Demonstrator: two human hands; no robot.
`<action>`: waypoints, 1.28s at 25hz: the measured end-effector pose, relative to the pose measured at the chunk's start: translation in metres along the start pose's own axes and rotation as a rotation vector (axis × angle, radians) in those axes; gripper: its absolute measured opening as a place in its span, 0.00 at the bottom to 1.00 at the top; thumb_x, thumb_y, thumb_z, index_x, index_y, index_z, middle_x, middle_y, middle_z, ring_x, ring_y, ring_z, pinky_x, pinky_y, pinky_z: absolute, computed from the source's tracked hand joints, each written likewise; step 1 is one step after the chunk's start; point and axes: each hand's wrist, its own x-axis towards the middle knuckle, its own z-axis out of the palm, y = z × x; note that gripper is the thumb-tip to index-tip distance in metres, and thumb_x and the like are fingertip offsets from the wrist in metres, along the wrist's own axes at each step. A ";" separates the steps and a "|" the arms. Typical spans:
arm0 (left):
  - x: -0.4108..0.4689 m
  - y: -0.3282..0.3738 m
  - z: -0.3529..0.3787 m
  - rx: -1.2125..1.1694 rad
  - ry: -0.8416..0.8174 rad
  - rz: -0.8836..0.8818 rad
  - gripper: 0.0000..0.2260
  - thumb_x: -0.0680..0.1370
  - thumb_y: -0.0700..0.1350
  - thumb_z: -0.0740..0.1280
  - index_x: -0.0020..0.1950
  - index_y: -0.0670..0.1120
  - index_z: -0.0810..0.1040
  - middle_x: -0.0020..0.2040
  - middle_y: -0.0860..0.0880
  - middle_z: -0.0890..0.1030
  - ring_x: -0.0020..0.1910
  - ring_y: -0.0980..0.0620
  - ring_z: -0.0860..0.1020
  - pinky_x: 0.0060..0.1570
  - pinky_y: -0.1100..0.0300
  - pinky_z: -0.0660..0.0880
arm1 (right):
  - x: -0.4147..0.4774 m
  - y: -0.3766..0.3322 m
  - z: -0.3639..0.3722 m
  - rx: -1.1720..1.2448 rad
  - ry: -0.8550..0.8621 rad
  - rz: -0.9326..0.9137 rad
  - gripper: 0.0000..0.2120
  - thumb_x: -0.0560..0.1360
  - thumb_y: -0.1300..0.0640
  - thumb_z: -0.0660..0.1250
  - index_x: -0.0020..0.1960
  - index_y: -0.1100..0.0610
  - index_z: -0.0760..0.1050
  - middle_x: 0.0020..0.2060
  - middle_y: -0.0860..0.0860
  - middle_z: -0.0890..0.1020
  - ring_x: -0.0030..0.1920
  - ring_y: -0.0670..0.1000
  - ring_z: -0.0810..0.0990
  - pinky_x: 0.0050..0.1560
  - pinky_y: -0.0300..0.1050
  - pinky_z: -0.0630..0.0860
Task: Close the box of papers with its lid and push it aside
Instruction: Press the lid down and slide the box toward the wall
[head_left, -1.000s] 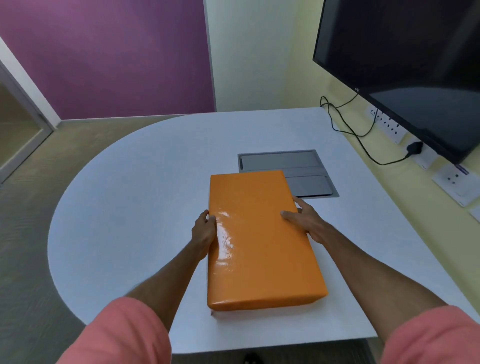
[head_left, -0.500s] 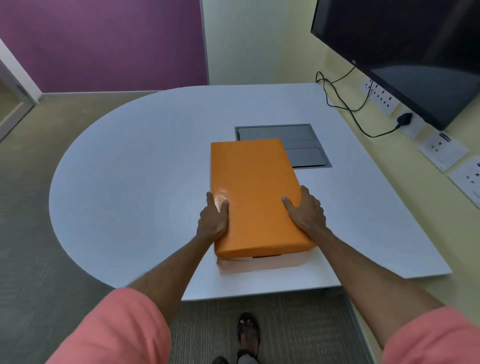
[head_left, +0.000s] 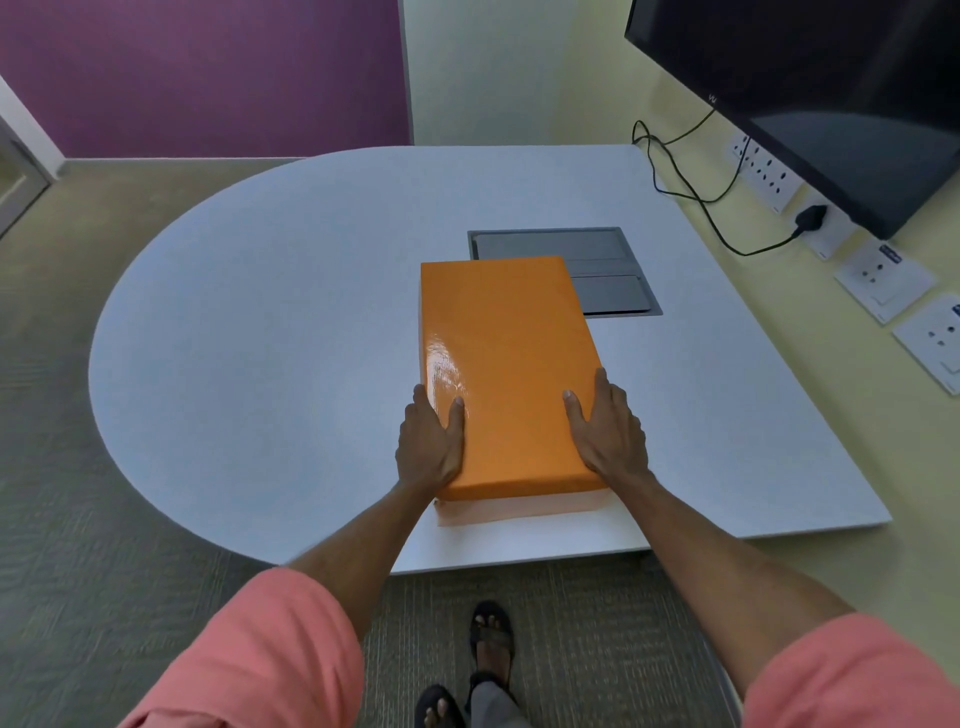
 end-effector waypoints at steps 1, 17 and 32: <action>0.001 -0.001 0.001 0.001 0.005 -0.001 0.31 0.78 0.64 0.54 0.75 0.47 0.59 0.71 0.43 0.71 0.67 0.40 0.73 0.63 0.40 0.73 | 0.000 0.000 0.001 -0.004 0.011 -0.002 0.32 0.79 0.39 0.52 0.77 0.54 0.50 0.72 0.59 0.65 0.66 0.64 0.71 0.62 0.61 0.71; 0.087 0.038 -0.021 0.265 -0.080 0.216 0.35 0.79 0.62 0.57 0.78 0.45 0.52 0.80 0.42 0.49 0.78 0.40 0.55 0.71 0.42 0.61 | 0.087 -0.035 -0.002 -0.219 0.013 -0.203 0.37 0.77 0.36 0.52 0.77 0.57 0.51 0.77 0.58 0.55 0.77 0.58 0.54 0.75 0.60 0.55; 0.172 0.072 0.002 0.561 -0.230 0.294 0.36 0.78 0.66 0.49 0.80 0.49 0.43 0.81 0.45 0.43 0.79 0.42 0.41 0.75 0.42 0.42 | 0.190 -0.067 0.014 -0.272 -0.166 -0.299 0.40 0.75 0.31 0.50 0.78 0.53 0.44 0.79 0.55 0.46 0.79 0.55 0.43 0.77 0.57 0.46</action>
